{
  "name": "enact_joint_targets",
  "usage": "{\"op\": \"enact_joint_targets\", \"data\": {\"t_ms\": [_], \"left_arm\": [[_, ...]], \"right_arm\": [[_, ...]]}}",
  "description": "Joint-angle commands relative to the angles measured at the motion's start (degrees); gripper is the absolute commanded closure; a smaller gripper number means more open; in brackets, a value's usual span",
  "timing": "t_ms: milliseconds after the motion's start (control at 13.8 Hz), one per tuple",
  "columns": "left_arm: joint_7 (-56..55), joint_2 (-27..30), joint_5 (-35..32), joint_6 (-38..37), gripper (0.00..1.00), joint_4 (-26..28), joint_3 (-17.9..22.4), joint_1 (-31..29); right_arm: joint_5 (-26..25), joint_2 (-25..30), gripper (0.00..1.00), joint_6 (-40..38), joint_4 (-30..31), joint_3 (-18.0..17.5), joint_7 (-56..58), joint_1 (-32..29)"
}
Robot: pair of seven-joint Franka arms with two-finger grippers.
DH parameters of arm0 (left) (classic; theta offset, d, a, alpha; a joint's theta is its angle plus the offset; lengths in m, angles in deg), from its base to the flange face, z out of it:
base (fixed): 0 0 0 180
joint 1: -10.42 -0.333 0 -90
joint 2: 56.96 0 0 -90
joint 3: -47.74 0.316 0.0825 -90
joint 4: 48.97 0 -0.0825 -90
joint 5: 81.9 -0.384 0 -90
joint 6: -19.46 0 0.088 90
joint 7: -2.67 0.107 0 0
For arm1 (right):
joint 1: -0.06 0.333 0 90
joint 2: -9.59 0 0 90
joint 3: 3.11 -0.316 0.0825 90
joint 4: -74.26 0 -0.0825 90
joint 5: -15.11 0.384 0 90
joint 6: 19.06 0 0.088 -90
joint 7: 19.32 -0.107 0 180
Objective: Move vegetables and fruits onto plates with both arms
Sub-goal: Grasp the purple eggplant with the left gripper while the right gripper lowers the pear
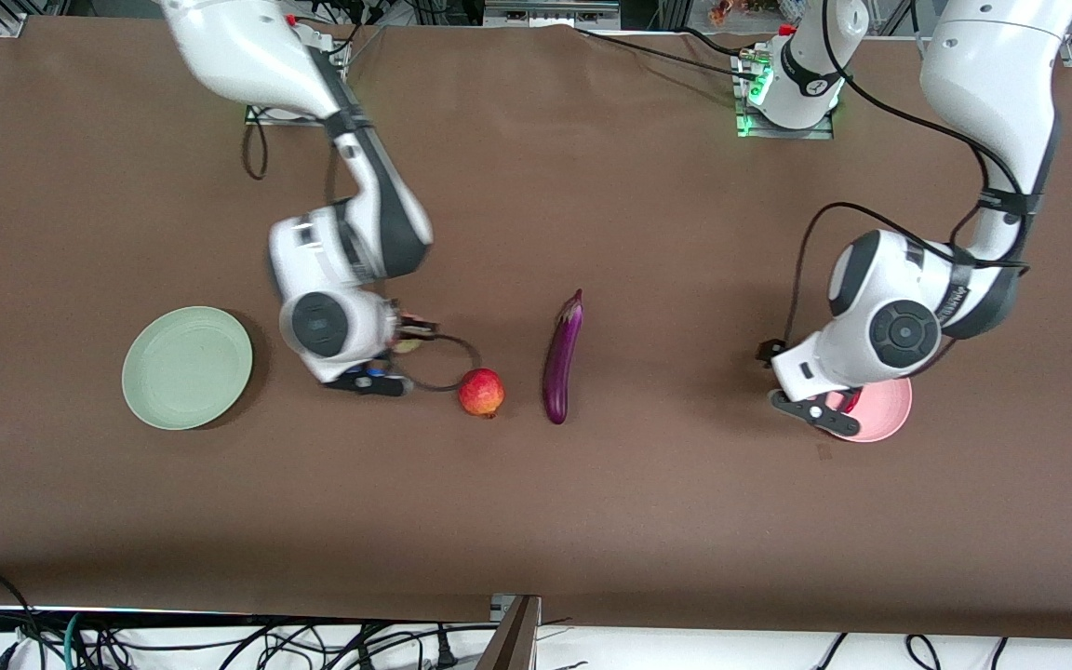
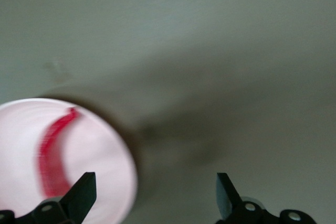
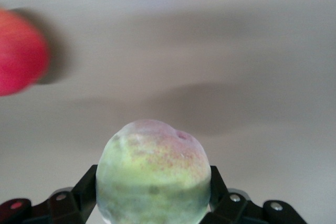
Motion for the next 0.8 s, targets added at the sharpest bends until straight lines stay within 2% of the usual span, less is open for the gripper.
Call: {"op": "enact_joint_targets", "data": {"t_ms": [0,72,217,435,580,725], "left_arm": [[-12.5,0.6,4.0,-1.4,0.0,-1.6,-4.7,3.3],[-19.4,0.1,5.0,-0.9,0.0,-2.0,-5.3,6.6],[-25.9,-1.6,5.4,3.9,0.0,-3.1,-5.3,12.5],[-26.9,-7.1,4.5,17.0,0.0,-2.8,-5.3,16.3],[-27.6,-10.6,4.6,27.5,0.0,-2.4,-4.3,20.9],[-27.2,-12.6,4.5,31.8,0.0,-2.3,-3.8,21.6]], "right_arm": [[1.0,1.5,0.79,-3.3,1.1,6.5,13.0,-4.3],[1.0,1.4,0.79,-3.3,1.1,7.3,17.2,-6.8],[0.4,0.8,0.79,-3.0,1.1,7.3,22.4,-12.9],[-1.9,-0.6,0.79,-2.3,1.1,7.3,29.8,-19.0],[-2.3,-2.1,0.79,-0.2,1.2,7.3,32.7,-22.3],[-2.4,-3.5,0.79,1.9,1.5,7.3,32.9,-23.3]]}}
